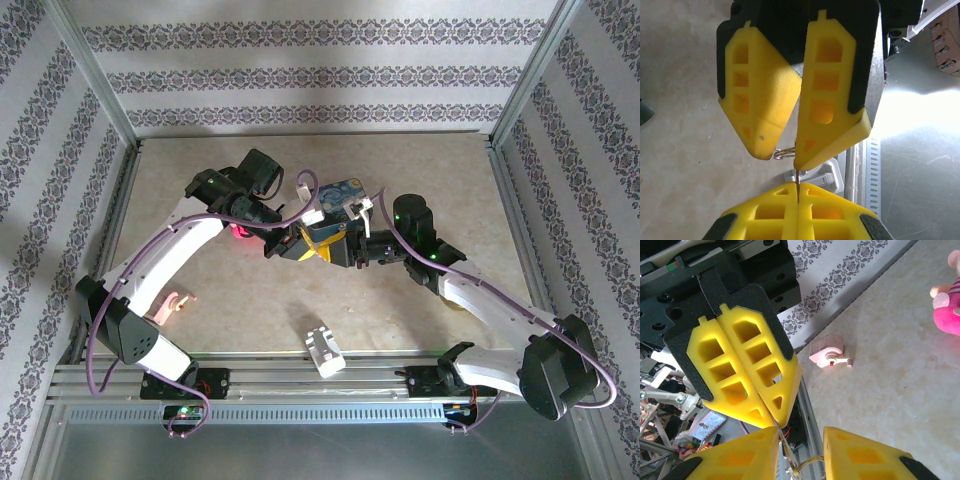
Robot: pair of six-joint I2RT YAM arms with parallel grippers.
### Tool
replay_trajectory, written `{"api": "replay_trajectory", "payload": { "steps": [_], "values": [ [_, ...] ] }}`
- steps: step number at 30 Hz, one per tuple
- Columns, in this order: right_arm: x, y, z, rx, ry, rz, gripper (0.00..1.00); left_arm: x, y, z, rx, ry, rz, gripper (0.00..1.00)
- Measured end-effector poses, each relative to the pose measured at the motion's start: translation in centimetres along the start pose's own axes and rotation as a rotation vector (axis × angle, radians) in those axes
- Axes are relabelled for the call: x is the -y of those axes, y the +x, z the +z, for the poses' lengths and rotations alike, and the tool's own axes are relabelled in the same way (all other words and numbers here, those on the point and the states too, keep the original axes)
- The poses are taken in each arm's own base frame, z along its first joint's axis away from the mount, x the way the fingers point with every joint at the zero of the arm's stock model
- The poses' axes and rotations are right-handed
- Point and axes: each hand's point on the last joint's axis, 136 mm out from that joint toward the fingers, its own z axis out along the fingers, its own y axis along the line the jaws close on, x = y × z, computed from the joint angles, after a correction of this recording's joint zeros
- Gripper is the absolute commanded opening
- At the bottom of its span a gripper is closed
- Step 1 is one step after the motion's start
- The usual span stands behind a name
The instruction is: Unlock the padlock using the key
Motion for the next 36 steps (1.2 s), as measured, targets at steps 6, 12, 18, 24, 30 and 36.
{"api": "replay_trajectory", "payload": {
  "steps": [6, 12, 18, 24, 30, 36],
  "values": [
    [-0.10, 0.07, 0.00, -0.004, -0.007, 0.000, 0.28, 0.01, -0.25, -0.23, 0.011, -0.010, -0.004, 0.00],
    [-0.12, 0.15, 0.04, -0.009, -0.012, 0.003, 0.28, -0.11, -0.34, -0.29, 0.016, -0.014, -0.010, 0.00],
    [-0.14, 0.19, 0.06, -0.011, -0.014, 0.004, 0.25, -0.42, -0.33, -0.36, 0.022, -0.020, -0.026, 0.00],
    [-0.13, 0.31, 0.11, -0.017, -0.020, 0.007, 0.23, -0.65, -0.45, -0.50, 0.033, -0.029, -0.027, 0.00],
    [-0.02, 0.46, 0.20, -0.024, -0.024, 0.013, 0.19, -0.80, -0.29, -0.57, 0.035, -0.033, -0.032, 0.00],
    [0.10, 0.54, 0.21, -0.026, -0.022, 0.019, 0.09, -0.83, -0.24, -0.53, 0.034, -0.032, -0.033, 0.00]
  ]
}}
